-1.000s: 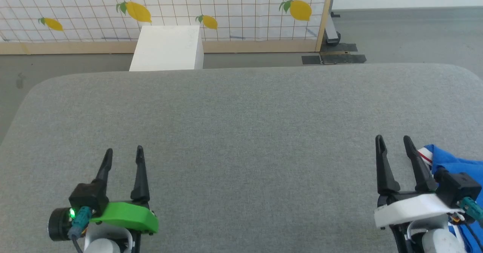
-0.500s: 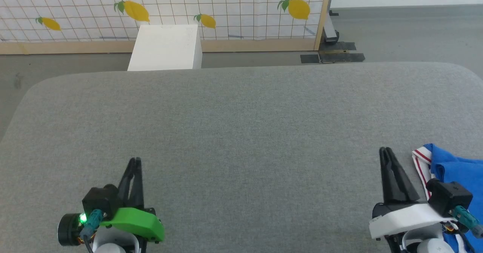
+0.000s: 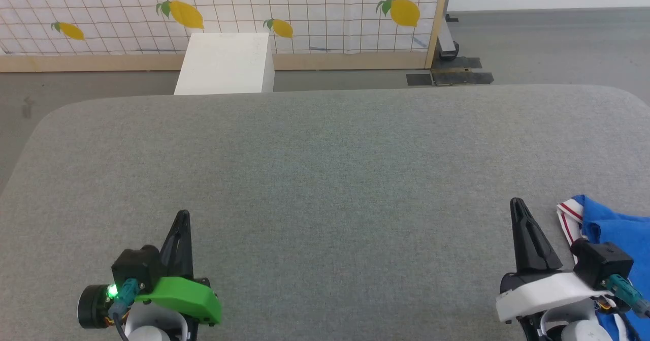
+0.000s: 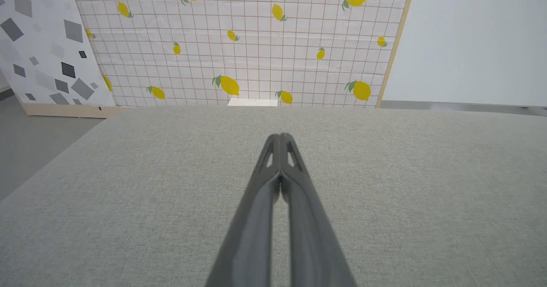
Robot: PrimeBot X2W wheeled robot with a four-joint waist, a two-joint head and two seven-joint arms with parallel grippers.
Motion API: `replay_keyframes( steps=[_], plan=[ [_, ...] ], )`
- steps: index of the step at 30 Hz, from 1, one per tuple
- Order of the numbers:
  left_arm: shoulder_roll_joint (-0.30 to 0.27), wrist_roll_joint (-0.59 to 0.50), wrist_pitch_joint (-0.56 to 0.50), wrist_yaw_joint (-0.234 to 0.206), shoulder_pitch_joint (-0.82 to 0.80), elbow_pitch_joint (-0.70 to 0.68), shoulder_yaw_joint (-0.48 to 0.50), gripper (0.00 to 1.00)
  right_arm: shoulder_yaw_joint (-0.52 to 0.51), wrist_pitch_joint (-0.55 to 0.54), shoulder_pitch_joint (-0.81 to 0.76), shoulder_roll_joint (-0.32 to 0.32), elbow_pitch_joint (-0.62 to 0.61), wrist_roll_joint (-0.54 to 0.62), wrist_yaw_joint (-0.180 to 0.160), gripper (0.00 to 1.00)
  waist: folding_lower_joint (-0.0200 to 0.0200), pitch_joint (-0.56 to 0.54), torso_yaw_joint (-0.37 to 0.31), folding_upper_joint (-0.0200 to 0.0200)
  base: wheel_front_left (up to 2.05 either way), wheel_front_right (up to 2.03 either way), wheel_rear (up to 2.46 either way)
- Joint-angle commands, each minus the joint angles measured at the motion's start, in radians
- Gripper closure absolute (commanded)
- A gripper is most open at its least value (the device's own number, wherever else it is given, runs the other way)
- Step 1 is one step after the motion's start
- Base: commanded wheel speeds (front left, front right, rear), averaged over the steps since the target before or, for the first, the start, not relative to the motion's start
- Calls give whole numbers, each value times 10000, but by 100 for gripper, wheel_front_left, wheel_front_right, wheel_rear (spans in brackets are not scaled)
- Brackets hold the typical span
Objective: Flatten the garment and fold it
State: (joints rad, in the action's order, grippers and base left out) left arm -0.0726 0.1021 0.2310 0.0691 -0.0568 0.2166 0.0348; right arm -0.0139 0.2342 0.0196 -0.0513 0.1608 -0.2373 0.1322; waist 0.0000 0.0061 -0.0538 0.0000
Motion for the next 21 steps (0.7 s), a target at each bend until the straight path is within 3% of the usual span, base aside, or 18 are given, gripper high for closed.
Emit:
replay_keyframes(
  steps=[1, 21],
  plan=[
    [24, -88, -41, -68, 65, -72, -15, 100, 6, -86, -23, 1, -87, 120, -2, 100, 0, -1, 7, 0, 0, 0, 0],
    [60, -254, -445, -179, 155, -445, -74, 100, 30, -487, -54, 3, -358, 521, -4, 100, 0, -11, 102, 0, 0, 0, 0]
  ],
)
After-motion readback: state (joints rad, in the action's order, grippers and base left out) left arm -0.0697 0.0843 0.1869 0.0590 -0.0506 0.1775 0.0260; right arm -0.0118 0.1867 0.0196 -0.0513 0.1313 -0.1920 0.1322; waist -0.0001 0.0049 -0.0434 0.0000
